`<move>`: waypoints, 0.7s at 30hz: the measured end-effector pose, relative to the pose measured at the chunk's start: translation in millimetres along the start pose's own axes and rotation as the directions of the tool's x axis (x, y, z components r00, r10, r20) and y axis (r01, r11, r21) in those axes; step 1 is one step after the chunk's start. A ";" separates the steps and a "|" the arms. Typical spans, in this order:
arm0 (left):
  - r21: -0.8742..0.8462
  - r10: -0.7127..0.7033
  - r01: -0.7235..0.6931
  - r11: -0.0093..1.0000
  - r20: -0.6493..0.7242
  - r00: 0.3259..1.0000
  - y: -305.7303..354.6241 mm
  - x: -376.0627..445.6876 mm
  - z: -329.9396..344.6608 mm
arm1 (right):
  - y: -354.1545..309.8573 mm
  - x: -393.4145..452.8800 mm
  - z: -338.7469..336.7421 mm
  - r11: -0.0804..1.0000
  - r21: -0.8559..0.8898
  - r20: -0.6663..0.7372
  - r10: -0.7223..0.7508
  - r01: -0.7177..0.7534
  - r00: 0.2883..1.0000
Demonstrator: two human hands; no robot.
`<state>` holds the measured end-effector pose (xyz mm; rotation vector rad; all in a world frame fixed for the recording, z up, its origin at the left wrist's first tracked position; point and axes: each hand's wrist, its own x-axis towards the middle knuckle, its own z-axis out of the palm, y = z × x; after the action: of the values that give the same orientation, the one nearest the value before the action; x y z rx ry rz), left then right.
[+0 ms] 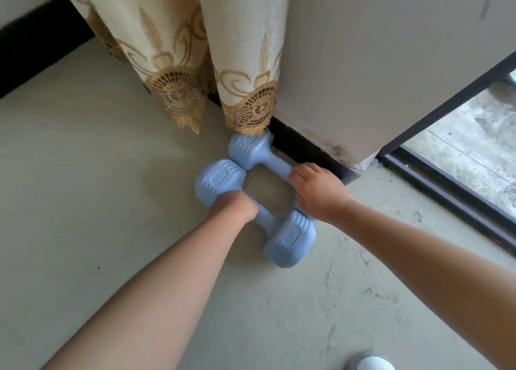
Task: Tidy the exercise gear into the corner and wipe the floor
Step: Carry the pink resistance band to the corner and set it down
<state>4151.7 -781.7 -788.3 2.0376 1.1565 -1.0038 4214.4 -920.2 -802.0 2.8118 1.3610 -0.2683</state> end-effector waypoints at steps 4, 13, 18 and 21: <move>0.361 0.236 -0.137 0.922 -0.247 0.940 -28.6 -29.2 -41.3 | -42.4 14.3 -48.2 0.995 0.014 0.130 0.093 -0.095 0.987; 0.451 0.342 -0.171 0.876 -0.330 0.880 -137.2 -186.9 -153.0 | -189.6 -6.4 -224.3 0.997 0.036 0.398 0.052 -0.072 0.916; 0.329 0.166 -0.032 0.944 -0.389 0.906 -208.5 -300.4 -215.0 | -279.2 -28.8 -330.9 0.981 0.095 0.405 -0.192 0.167 0.894; 0.239 0.029 0.086 0.967 -0.438 0.898 -258.6 -365.2 -246.8 | -328.4 -37.7 -387.5 0.944 0.110 0.380 -0.329 0.311 0.864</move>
<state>3878.7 -635.8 -381.7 2.5515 1.3397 -0.7508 3994.0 -714.0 -391.7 2.3566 1.7154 -0.8286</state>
